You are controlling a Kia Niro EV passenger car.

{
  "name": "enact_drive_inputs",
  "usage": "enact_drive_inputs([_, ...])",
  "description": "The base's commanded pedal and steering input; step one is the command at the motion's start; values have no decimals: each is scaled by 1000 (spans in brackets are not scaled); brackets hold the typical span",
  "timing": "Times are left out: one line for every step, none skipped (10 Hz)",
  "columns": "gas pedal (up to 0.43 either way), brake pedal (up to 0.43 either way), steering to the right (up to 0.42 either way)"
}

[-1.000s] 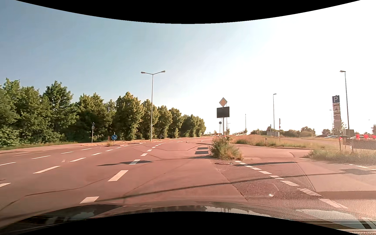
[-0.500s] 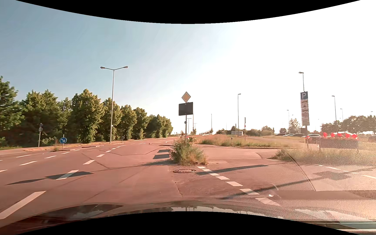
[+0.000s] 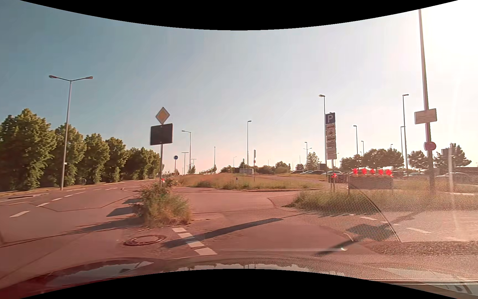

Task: Follow the waypoints while adhering to traffic rules and regulations

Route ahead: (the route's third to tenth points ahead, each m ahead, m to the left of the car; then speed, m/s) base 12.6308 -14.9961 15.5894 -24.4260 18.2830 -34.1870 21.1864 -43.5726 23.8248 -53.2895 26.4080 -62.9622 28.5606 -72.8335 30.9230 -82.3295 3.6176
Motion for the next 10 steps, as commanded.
enact_drive_inputs([150, 12, 549])
enact_drive_inputs([157, 12, 562])
enact_drive_inputs([157, 12, 576])
enact_drive_inputs([157, 12, 590])
enact_drive_inputs([157, 12, 602])
enact_drive_inputs([157, 12, 610])
enact_drive_inputs([157, 12, 608])
enact_drive_inputs([169, 12, 601])
enact_drive_inputs([169, 12, 590])
enact_drive_inputs([177, 12, 572])
